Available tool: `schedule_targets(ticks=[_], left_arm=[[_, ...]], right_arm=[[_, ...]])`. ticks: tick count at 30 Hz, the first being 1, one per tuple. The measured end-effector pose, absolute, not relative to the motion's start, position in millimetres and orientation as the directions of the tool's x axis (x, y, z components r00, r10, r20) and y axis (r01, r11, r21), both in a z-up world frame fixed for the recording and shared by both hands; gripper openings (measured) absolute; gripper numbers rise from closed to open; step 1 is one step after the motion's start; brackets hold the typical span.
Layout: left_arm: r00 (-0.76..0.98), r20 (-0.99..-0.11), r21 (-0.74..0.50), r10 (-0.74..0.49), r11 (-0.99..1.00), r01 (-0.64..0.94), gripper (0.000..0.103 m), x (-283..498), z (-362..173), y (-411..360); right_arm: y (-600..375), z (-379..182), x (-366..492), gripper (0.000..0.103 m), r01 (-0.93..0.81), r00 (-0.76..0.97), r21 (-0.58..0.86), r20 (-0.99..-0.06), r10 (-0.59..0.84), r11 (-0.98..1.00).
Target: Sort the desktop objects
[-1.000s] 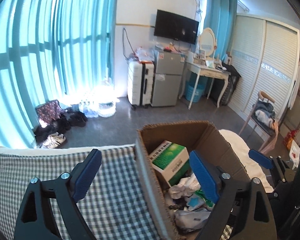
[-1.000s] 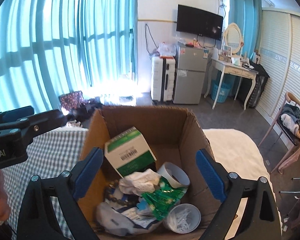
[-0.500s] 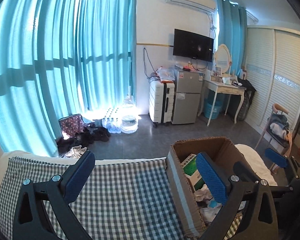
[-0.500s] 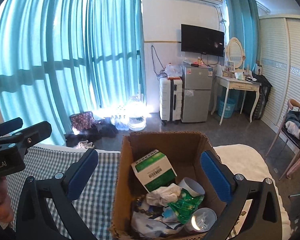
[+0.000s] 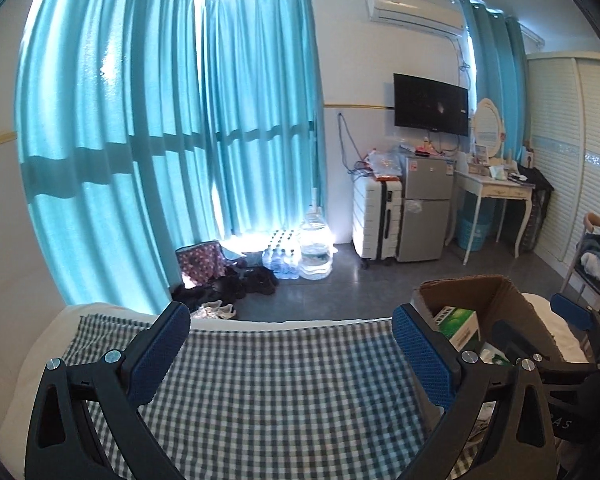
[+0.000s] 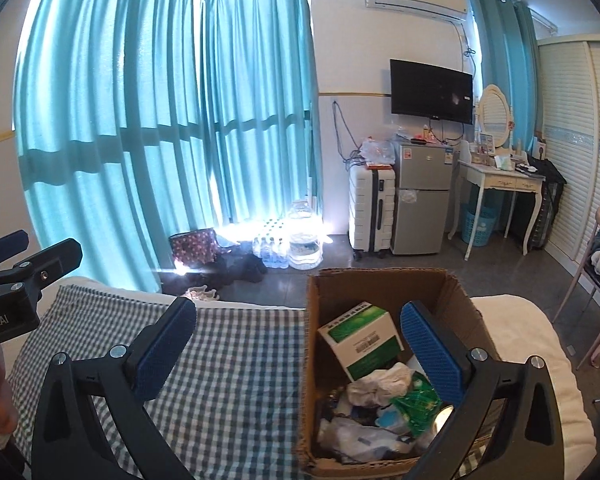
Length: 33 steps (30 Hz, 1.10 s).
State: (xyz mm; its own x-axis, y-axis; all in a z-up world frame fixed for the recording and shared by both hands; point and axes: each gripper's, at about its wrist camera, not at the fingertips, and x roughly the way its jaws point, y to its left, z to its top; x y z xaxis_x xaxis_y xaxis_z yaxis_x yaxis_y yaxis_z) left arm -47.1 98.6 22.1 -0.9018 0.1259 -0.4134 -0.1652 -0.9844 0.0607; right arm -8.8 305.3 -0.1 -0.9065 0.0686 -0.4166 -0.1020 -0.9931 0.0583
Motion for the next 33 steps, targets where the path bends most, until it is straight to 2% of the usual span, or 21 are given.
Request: schedule_targets(ticks=[19, 33], left_arm=[[-0.887, -0.462, 0.063, 0.009, -0.997, -0.043, 0.103, -50, -9, 32], [-0.863, -0.506, 0.056, 0.012, -0.997, -0.046, 0.103, -60, -31, 25]], right_arm=[[229, -25, -27, 0.103, 0.036, -0.897, 0.059, -0.438, -0.058, -0.998], [226, -38, -41, 0.103, 0.021, -0.879, 0.060, -0.474, -0.047, -0.998]])
